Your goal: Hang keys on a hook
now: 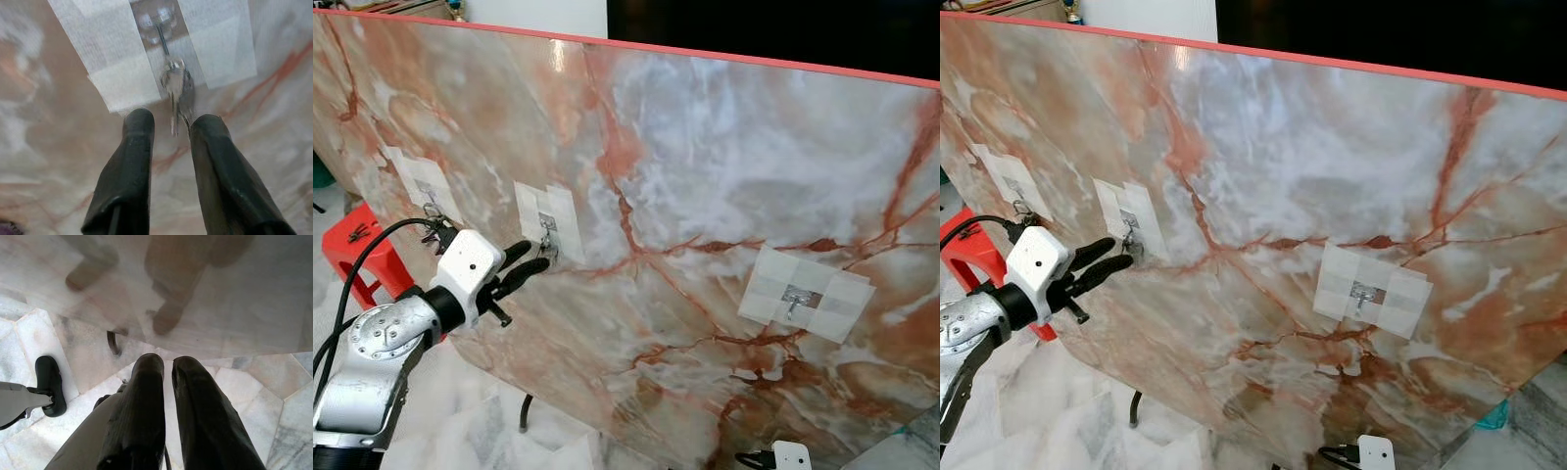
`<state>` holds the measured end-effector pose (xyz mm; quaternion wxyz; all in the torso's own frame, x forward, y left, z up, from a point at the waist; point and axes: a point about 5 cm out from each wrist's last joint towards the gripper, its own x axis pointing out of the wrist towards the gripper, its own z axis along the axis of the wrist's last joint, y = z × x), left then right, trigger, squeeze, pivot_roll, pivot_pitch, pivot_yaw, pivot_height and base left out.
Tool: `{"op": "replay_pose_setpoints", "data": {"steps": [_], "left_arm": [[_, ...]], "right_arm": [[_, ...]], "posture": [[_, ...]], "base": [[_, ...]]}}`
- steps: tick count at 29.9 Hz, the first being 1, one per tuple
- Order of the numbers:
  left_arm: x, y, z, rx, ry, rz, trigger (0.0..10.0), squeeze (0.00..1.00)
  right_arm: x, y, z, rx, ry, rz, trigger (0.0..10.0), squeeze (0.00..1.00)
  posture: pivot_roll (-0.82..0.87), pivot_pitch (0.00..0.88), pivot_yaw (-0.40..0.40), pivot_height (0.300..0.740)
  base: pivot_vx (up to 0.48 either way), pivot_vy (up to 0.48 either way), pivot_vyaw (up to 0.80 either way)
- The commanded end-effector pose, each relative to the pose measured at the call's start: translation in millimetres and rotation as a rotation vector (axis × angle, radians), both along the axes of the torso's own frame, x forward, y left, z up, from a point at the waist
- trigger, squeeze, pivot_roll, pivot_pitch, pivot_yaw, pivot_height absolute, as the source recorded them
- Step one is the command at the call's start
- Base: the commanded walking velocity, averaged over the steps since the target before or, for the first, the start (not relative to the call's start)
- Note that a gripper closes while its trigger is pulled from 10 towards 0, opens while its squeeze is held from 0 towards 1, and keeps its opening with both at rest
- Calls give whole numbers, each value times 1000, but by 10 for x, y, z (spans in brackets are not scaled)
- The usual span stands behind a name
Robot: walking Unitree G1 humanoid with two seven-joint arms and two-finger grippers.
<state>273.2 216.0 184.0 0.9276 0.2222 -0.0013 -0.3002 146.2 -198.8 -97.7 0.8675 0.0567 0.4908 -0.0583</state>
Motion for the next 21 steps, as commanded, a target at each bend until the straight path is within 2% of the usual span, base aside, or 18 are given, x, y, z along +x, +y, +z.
{"op": "replay_pose_setpoints", "data": {"steps": [1, 7, 10, 12, 14, 15, 17, 19, 21], "left_arm": [[-29, 58, -4, 7, 19, 4, 10000, 1000], [-115, 170, -45, 4, 62, 16, 10000, 1000], [-253, 322, -203, 9, 190, 27, 10000, 1000], [-351, 403, -372, -23, 279, 50, 10000, 1000], [-410, 492, -588, -66, 332, 118, 10000, 43], [-452, 527, -713, -55, 366, 144, 10000, 0], [-519, 564, -881, -40, 411, 174, 10000, 0], [-598, 592, -1099, -106, 471, 240, 10000, 0], [-672, 601, -1397, -62, 524, 337, 10000, 0]], "right_arm": [[0, 7, -2, 2, 6, 2, 10000, 0], [-3, 5, -3, 3, 6, 0, 10000, 0], [-5, 2, -3, 2, 7, 0, 10000, 0], [-4, 1, -3, 1, 7, 0, 10000, 0], [-3, 2, -3, 1, 8, 1, 10000, 0], [-3, 3, -3, 2, 7, 2, 10000, 0], [-2, 4, -3, 2, 7, 3, 10000, 0], [-5, 4, -4, 1, 8, 2, 10000, 0], [-9, 1, -5, -1, 9, 0, 10000, 0]], "posture": [[68, 7, 1, 740], [68, 7, 0, 740], [72, 8, 1, 740], [77, 9, 3, 740], [75, 7, 5, 740], [71, 7, 4, 740], [69, 9, 4, 740], [66, 4, 6, 740], [70, 0, 8, 740]], "base": [[0, 0, 0], [0, 0, 0], [0, 0, 0], [0, 0, 0], [0, 0, 0], [0, 0, 0], [0, 0, 0], [0, 0, 0], [0, 0, 0]]}}
